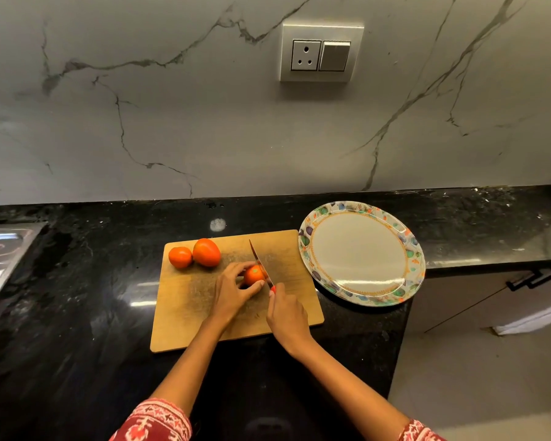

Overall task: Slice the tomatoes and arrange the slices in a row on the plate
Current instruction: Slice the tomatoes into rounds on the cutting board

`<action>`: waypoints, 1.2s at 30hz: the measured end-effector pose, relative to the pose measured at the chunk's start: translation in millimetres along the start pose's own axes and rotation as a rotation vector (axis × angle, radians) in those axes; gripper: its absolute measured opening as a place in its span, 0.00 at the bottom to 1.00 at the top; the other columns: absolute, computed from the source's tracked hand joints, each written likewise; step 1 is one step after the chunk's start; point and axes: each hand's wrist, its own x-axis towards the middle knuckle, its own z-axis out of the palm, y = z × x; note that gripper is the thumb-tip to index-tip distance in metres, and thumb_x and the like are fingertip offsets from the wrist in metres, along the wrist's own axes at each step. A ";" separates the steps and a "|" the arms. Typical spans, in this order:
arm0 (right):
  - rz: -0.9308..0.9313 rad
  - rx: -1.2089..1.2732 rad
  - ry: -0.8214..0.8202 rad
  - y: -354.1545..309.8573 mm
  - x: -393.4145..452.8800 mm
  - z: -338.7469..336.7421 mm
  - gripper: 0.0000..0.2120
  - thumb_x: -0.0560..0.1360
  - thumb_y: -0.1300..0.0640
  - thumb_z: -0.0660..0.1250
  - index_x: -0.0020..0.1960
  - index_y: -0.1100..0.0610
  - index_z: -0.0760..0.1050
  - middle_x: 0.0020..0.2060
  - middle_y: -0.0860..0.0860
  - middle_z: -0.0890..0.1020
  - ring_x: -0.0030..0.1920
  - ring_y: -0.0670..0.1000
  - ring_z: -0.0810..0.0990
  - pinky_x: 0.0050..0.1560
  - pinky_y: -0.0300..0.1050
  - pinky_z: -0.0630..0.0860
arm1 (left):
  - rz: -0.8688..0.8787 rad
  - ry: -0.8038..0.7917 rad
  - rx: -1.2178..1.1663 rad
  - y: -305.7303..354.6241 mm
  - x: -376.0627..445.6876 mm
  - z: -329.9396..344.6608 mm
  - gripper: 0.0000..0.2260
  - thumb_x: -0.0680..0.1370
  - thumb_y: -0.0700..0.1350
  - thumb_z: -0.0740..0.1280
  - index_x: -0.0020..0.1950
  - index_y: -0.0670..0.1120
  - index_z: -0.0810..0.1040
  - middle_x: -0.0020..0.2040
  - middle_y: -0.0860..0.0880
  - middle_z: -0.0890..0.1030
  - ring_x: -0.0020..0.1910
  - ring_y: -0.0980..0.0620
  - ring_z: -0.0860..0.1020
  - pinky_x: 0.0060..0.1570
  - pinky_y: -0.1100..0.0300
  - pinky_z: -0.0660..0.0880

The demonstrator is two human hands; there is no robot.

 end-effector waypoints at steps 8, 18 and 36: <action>0.008 -0.132 0.039 -13.8 0.5 1.7 0.09 0.83 0.56 0.50 0.58 0.58 0.66 0.49 0.55 0.80 0.50 0.55 0.80 0.39 0.44 0.66 | -0.017 0.020 0.005 1.9 0.5 -0.9 0.19 0.68 0.39 0.75 0.58 0.43 0.78 0.55 0.46 0.77 0.53 0.54 0.74 0.46 0.70 0.72; 0.026 -0.188 0.045 -16.7 -5.4 5.7 0.08 0.83 0.58 0.50 0.60 0.57 0.64 0.51 0.55 0.80 0.50 0.55 0.81 0.40 0.42 0.67 | -0.045 0.036 -0.029 -0.7 0.8 -0.2 0.20 0.67 0.39 0.76 0.58 0.42 0.78 0.54 0.46 0.78 0.53 0.52 0.76 0.47 0.68 0.74; 0.019 -0.202 0.000 -16.6 -9.1 -1.9 0.09 0.82 0.61 0.53 0.61 0.58 0.64 0.52 0.56 0.79 0.52 0.55 0.80 0.46 0.45 0.73 | -0.066 0.007 -0.042 -0.1 1.7 -2.8 0.20 0.67 0.39 0.76 0.57 0.42 0.78 0.56 0.45 0.78 0.54 0.52 0.75 0.47 0.69 0.73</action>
